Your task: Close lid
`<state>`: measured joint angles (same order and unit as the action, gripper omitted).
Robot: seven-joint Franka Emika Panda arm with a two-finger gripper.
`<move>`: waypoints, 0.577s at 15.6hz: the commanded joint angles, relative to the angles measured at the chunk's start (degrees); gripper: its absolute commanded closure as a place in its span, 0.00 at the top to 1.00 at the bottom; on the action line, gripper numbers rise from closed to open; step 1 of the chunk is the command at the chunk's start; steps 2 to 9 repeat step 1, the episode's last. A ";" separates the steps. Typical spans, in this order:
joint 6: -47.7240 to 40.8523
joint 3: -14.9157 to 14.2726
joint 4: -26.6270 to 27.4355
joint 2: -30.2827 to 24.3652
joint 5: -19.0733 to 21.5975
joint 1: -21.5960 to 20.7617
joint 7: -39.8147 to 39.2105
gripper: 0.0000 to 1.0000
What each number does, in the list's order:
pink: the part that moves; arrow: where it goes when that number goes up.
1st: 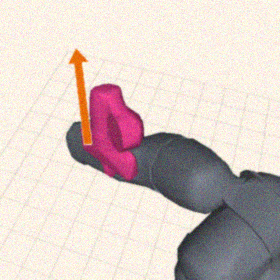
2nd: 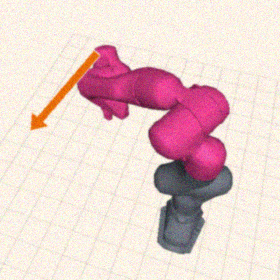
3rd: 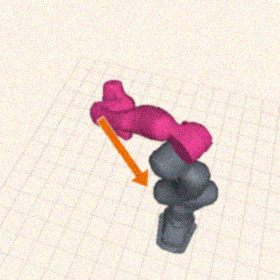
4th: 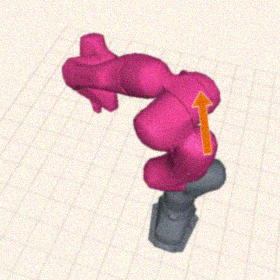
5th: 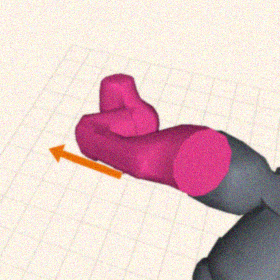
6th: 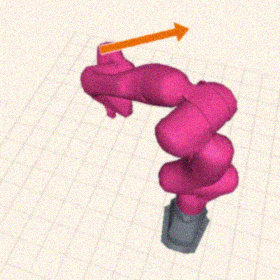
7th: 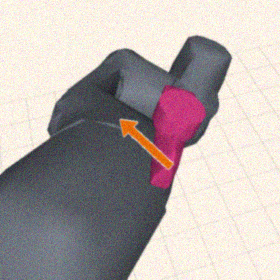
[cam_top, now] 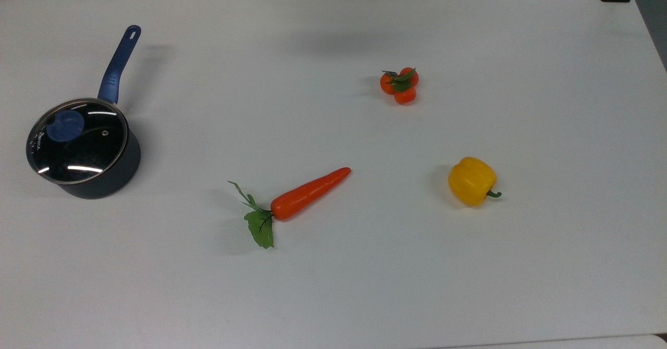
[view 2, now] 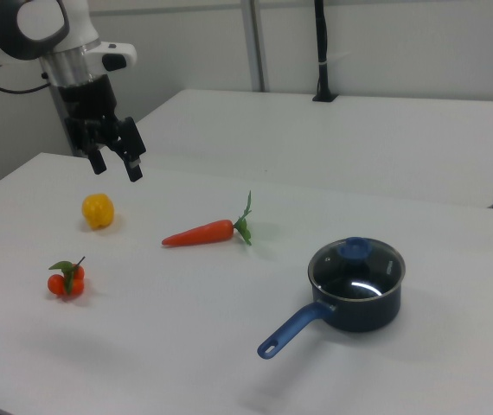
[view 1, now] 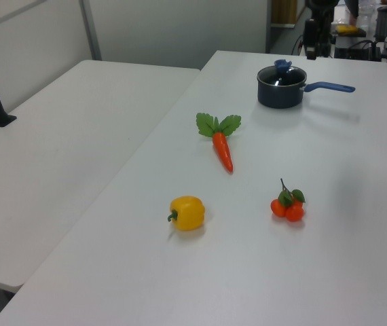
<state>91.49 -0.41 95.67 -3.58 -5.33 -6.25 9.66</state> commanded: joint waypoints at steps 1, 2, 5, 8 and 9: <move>-0.26 -1.96 1.98 -0.73 1.64 -0.35 -2.27 1.00; -0.26 -1.96 1.98 -0.73 1.64 -0.35 -2.27 1.00; -0.26 -1.96 1.98 -0.73 1.64 -0.35 -2.27 1.00; -0.26 -1.96 1.98 -0.73 1.64 -0.35 -2.27 1.00; -0.26 -1.96 1.98 -0.73 1.64 -0.35 -2.27 1.00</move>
